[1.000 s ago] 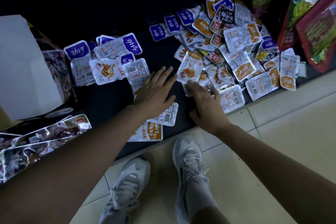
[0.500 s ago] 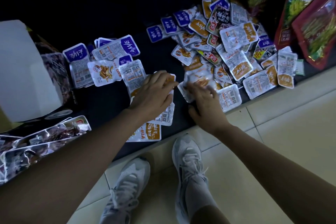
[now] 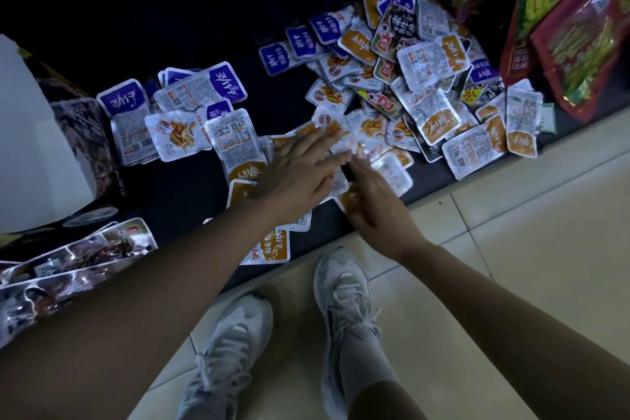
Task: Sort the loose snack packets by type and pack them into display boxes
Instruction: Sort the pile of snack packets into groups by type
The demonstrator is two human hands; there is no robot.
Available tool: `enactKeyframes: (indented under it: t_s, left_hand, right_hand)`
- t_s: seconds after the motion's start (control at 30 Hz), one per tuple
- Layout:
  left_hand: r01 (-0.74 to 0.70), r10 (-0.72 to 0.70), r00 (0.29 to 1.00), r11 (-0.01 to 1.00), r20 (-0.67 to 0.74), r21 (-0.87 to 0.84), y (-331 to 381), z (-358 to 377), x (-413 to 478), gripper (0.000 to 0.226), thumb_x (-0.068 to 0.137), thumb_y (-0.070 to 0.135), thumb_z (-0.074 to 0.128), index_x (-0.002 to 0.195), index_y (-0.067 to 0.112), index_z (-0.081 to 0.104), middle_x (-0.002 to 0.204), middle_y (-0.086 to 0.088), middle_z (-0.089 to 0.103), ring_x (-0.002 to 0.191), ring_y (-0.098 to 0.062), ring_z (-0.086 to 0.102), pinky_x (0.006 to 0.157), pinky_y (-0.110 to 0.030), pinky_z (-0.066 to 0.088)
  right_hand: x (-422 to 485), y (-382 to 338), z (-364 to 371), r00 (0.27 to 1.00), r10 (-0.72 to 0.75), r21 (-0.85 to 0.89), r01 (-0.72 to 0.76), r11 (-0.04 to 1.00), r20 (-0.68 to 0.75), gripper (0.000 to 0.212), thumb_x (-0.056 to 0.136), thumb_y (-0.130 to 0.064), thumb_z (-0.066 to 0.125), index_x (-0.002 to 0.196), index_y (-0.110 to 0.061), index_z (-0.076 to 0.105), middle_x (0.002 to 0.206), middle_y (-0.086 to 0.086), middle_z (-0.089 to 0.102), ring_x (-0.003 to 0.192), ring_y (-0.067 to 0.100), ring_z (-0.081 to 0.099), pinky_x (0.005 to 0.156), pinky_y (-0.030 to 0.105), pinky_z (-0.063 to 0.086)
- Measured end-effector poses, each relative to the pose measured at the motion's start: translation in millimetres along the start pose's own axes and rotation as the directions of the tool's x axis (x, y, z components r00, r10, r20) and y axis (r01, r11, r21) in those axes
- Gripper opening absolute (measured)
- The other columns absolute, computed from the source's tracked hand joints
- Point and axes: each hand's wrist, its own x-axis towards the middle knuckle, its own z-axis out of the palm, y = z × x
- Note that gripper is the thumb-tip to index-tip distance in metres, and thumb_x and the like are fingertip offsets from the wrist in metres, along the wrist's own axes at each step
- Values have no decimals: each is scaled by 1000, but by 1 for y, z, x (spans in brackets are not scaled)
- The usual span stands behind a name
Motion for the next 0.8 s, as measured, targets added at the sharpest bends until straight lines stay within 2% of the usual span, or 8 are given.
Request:
enactKeyframes:
  t_s: [0.1,0.2,0.27,0.37,0.47,0.57,0.67,0.8]
  left_hand:
    - [40,-44,998,997,53,68,-1,6,4,52,101,36,33,152,25,23,160,3,16,149,-19,6,118,-37,1]
    - [22,-23,1000,998,21,66,-9,3,-5,52,94,37,27,130,16,57,135,-7,53,133,-27,37,110,-38,18]
    - [2,0,999,999,-41,50,-15,4,-10,48,92,35,31,117,14,64,123,-9,57,125,-28,42,102,-38,25]
    - [104,-103,993,994,-52,18,-10,0,-3,45,97,35,35,137,20,49,152,-9,33,142,-27,22,112,-44,21]
    - [134,-135,990,990,41,32,-8,2,8,57,98,44,24,152,26,22,162,0,7,149,-20,0,119,-42,2]
    - [91,-90,995,996,39,-21,-10,2,5,59,94,43,24,143,18,43,150,-7,38,141,-26,27,115,-41,17]
    - [40,-45,997,997,-68,-71,-13,0,-7,47,94,36,33,125,13,60,128,-8,54,124,-27,42,102,-44,33]
    - [264,-273,947,962,-168,-75,-28,-6,-16,47,95,39,34,130,17,56,146,-11,40,138,-29,26,111,-52,22]
  right_hand:
    - [5,-9,-9,998,-59,108,58,992,12,59,79,-7,43,138,-1,44,135,15,52,124,26,48,103,38,41]
    - [13,0,-20,980,26,0,-26,1000,-197,54,76,-7,44,129,-7,54,134,12,53,124,27,48,103,41,41]
    - [15,12,-20,969,121,-65,-138,988,-217,59,80,-20,41,138,-7,46,145,15,44,136,31,39,112,45,32]
    - [9,14,-7,988,132,-47,-136,990,-74,68,83,-26,41,147,-7,31,153,16,34,139,31,33,115,46,29]
    - [1,1,3,998,16,-50,-19,999,-61,62,82,-23,42,141,-5,41,144,15,45,126,31,45,101,41,38]
    - [6,0,-3,991,-44,-77,34,996,-129,50,83,-16,52,133,-9,50,134,10,53,118,28,49,90,40,40]
    - [27,8,-11,987,-1,-52,-8,999,-159,58,86,-26,54,141,-11,42,151,11,37,134,28,40,103,41,35]
    - [52,-4,-7,998,55,13,-55,998,-16,78,82,-49,33,151,-15,24,160,10,17,147,26,17,113,45,17]
